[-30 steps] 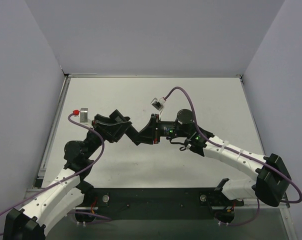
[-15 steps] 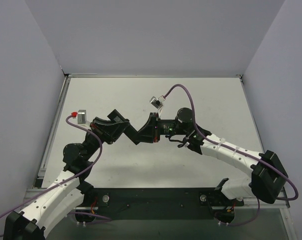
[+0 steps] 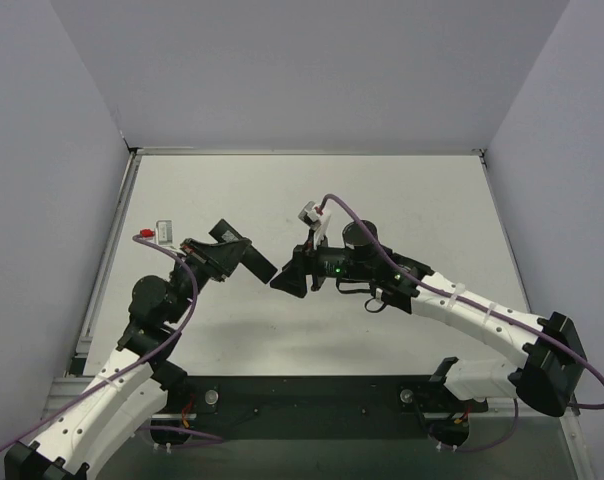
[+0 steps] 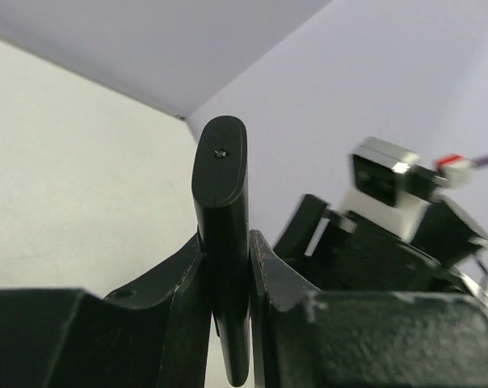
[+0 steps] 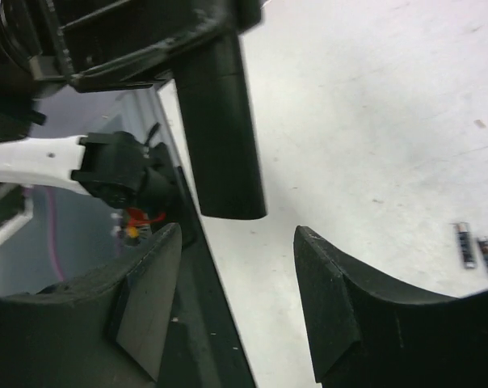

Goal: Load the batteries into the remote control
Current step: Turn over the remote control, then remove the battery cover from the remote control.

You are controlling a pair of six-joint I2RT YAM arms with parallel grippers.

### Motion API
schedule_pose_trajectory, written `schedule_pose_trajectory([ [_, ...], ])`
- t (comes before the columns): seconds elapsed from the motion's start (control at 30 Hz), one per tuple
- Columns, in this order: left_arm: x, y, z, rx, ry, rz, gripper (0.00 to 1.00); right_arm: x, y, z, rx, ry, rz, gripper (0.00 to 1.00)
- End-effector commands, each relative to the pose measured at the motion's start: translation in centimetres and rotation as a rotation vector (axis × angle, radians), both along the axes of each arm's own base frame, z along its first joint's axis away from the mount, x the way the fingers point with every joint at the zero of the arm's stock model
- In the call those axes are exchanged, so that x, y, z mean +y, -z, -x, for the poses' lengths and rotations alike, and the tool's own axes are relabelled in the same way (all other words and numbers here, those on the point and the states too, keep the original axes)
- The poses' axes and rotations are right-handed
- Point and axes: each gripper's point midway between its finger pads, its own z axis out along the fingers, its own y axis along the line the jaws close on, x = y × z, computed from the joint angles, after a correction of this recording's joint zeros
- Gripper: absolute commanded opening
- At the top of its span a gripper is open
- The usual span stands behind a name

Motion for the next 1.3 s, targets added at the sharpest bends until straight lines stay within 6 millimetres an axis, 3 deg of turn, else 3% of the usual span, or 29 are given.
schedule_pose_trajectory([
  [0.0,1.5,2.8,-1.9,0.176,-0.128,-0.082,0.0,-1.5,-1.6,-1.9,-0.323,0.127,0.19,0.54],
  [0.23,1.2,4.4,-2.4,0.24,-0.124,-0.097,0.0,0.2,-1.4,-2.2,-0.368,0.11,0.269,0.54],
  [0.43,1.2,4.2,-2.4,0.236,-0.125,-0.093,0.0,2.3,-1.0,-2.5,-0.349,0.071,0.297,0.64],
  [0.73,1.2,4.0,-2.2,0.227,-0.122,-0.09,0.0,4.8,-0.1,-2.6,-0.327,0.031,0.324,0.69],
  [0.8,1.2,3.9,-2.2,0.227,-0.122,-0.09,0.0,4.8,1.0,-2.5,-0.306,0.02,0.36,0.7],
  [1.13,1.3,3.9,-2.1,0.227,-0.122,-0.09,0.0,5.3,1.8,-3.2,-0.321,0.045,0.407,0.71],
  [1.27,1.3,4.0,-2.1,0.23,-0.123,-0.097,0.0,5.3,1.9,-3.3,-0.336,0.052,0.425,0.64],
])
